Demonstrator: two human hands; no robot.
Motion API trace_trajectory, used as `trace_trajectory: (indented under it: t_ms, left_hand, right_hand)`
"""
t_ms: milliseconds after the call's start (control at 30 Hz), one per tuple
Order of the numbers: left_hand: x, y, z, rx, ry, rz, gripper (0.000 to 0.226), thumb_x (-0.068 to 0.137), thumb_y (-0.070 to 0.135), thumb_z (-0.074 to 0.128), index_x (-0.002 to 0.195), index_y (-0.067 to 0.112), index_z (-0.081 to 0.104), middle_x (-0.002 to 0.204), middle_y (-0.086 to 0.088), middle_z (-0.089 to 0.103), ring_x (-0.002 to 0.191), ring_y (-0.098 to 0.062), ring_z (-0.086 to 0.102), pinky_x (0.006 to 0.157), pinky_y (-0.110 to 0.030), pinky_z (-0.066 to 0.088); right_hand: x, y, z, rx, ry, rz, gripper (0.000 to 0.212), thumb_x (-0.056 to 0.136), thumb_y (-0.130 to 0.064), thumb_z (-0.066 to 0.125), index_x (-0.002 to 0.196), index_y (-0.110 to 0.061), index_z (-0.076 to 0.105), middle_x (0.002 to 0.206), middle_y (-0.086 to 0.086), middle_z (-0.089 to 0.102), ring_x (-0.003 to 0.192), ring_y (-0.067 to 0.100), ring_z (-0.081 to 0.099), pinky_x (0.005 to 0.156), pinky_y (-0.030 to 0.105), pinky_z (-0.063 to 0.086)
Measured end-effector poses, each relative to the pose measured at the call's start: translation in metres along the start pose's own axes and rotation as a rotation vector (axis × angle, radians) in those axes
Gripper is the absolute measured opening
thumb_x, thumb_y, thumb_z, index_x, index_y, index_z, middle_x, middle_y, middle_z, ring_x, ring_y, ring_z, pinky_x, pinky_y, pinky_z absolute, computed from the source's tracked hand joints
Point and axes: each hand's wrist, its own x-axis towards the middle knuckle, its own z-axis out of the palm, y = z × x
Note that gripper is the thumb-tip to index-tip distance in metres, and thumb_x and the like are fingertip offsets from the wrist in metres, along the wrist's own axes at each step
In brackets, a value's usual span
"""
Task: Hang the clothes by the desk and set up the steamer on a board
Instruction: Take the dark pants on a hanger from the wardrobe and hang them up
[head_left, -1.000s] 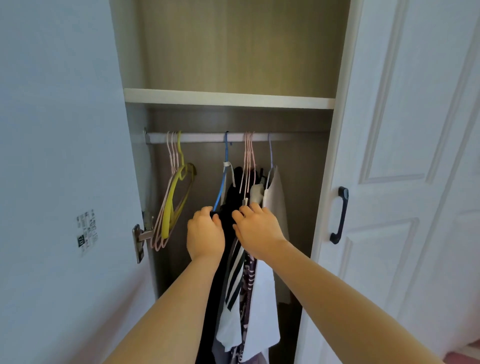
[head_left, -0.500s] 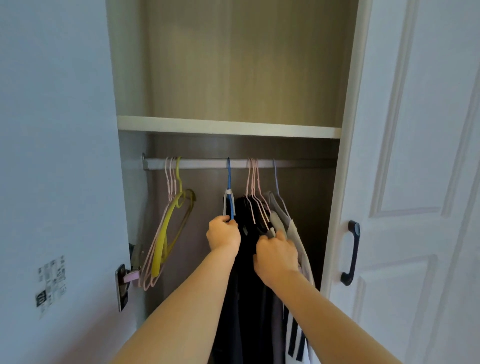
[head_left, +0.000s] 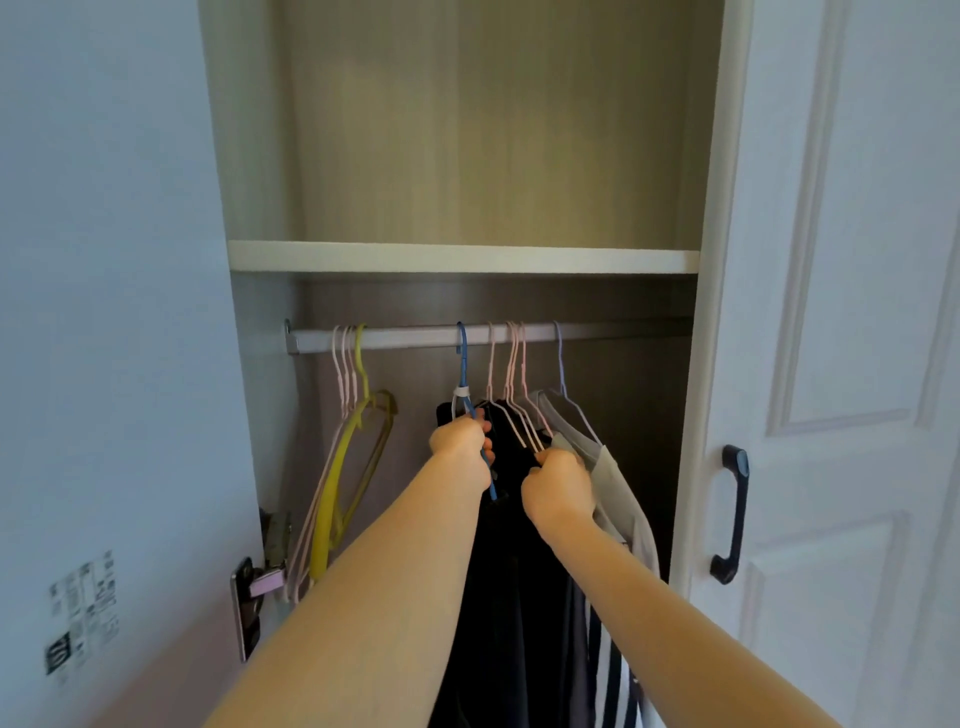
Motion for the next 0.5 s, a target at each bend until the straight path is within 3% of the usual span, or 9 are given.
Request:
trace_trajectory:
  t_ms: [133, 200, 300, 367, 500]
  left_hand:
    - [0.002, 0.004, 0.006, -0.056, 0.036, -0.014, 0.024, 0.099, 0.006, 0.041, 0.084, 0.006, 0.061, 0.063, -0.003, 0.047, 0.046, -0.014, 0.027, 0.030, -0.009, 0.020]
    - [0.000, 0.007, 0.008, -0.049, 0.064, -0.001, 0.029, 0.098, 0.005, 0.042, 0.074, 0.007, 0.058, 0.061, -0.004, 0.045, 0.046, -0.014, 0.025, 0.030, -0.007, 0.018]
    - [-0.010, 0.013, 0.010, -0.011, 0.093, 0.034, 0.020, 0.097, 0.007, 0.046, 0.101, 0.003, 0.065, 0.063, -0.003, 0.046, 0.046, -0.013, 0.028, 0.035, -0.018, 0.025]
    - [-0.015, 0.016, 0.011, 0.051, 0.062, 0.084, 0.031, 0.095, 0.010, 0.047, 0.123, 0.000, 0.057, 0.066, -0.002, 0.044, 0.050, -0.013, 0.035, 0.043, -0.024, 0.030]
    - [-0.024, 0.025, 0.015, 0.028, 0.112, 0.098, 0.031, 0.094, 0.009, 0.048, 0.122, 0.001, 0.059, 0.072, -0.005, 0.052, 0.049, -0.014, 0.036, 0.043, -0.025, 0.029]
  right_hand:
    - [0.004, -0.001, 0.003, 0.038, 0.056, -0.025, 0.019, 0.091, -0.007, 0.051, 0.109, -0.010, 0.057, 0.111, 0.009, 0.059, 0.093, 0.017, 0.054, 0.079, 0.028, 0.047]
    - [0.003, -0.001, 0.000, 0.114, 0.061, 0.008, 0.023, 0.091, -0.005, 0.051, 0.112, -0.010, 0.057, 0.109, 0.009, 0.059, 0.095, 0.021, 0.058, 0.084, 0.036, 0.052]
    - [-0.001, -0.004, -0.007, 0.166, 0.069, 0.032, 0.025, 0.090, -0.008, 0.049, 0.114, -0.012, 0.057, 0.109, 0.008, 0.060, 0.095, 0.026, 0.060, 0.084, 0.045, 0.054]
    - [-0.005, -0.006, -0.013, 0.183, 0.079, 0.018, 0.021, 0.091, -0.011, 0.048, 0.110, -0.014, 0.059, 0.107, 0.007, 0.060, 0.094, 0.026, 0.060, 0.083, 0.047, 0.053]
    - [-0.012, -0.002, -0.026, 0.199, 0.087, -0.018, 0.021, 0.095, -0.012, 0.048, 0.113, -0.014, 0.058, 0.115, 0.005, 0.050, 0.096, 0.025, 0.059, 0.087, 0.048, 0.051]
